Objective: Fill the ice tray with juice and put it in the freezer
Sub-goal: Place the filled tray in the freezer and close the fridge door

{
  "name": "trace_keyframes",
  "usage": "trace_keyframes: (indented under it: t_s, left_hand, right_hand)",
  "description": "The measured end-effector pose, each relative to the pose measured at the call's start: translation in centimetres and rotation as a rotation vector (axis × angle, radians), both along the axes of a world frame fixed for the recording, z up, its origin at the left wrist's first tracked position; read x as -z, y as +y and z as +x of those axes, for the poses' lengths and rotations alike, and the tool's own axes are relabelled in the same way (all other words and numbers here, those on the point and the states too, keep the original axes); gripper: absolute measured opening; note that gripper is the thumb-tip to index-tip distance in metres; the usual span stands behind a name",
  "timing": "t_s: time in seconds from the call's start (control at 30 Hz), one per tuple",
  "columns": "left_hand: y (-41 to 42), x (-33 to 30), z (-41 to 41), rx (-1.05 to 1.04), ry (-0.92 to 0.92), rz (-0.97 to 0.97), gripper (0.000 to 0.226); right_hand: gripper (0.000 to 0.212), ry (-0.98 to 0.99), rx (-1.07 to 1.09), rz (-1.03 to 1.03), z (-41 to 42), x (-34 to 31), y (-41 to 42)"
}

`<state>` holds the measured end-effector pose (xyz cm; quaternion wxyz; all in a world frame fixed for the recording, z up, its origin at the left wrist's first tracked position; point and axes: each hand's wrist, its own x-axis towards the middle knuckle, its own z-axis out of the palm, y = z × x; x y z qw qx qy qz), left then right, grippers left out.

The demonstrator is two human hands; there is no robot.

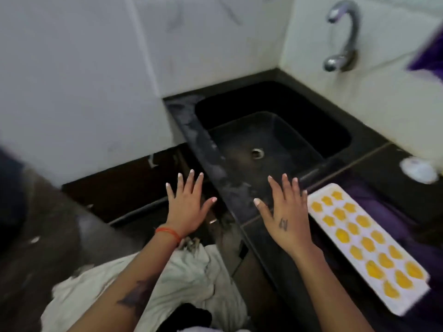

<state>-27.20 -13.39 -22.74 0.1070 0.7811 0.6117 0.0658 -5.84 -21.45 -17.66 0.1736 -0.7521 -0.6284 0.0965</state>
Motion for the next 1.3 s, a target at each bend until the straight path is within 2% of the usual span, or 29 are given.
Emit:
trace_keyframes:
  t_s: [0.17, 0.37, 0.53, 0.67, 0.97, 1.03, 1.17, 1.3]
  left_hand:
    - [-3.2, 2.5, -10.6, -0.217, -0.027, -0.08, 0.077]
    - [-8.8, 4.8, -26.2, -0.402, -0.053, -0.234, 0.08]
    - [-15.5, 5.1, -39.7, -0.673, -0.051, -0.247, 0.083]
    - [-21.3, 4.0, -47.1, -0.901, -0.111, -0.205, 0.083]
    - [-33.9, 1.1, -55.3, -1.448, -0.272, 0.022, 0.082]
    - [-36.7, 0.3, -56.0, -1.568, -0.28, 0.083, 0.081]
    - [-41.9, -1.3, -56.3, -1.829, -0.298, 0.324, 0.075]
    - [-45.6, -1.3, -56.3, -2.037, -0.324, 0.354, 0.074]
  right_hand:
    - [0.064, -0.055, -0.259, -0.034, -9.7, 1.5, 0.8]
    - [0.065, -0.003, -0.417, -0.236, -24.0, 4.4, 1.0]
    - [0.065, 0.073, -0.636, -0.373, -37.2, 5.9, 0.1]
    - [0.065, 0.069, -0.852, -0.414, -46.9, 5.6, -1.3]
    - [0.065, -0.003, -1.393, -0.451, -64.6, 4.2, -6.6]
    - [0.064, -0.013, -1.511, -0.458, -68.1, 3.7, -8.5]
    - [0.065, 0.018, -1.764, -0.493, -74.3, 2.6, -12.6]
    - [0.067, 0.031, -2.008, -0.513, -79.1, 1.7, -17.1]
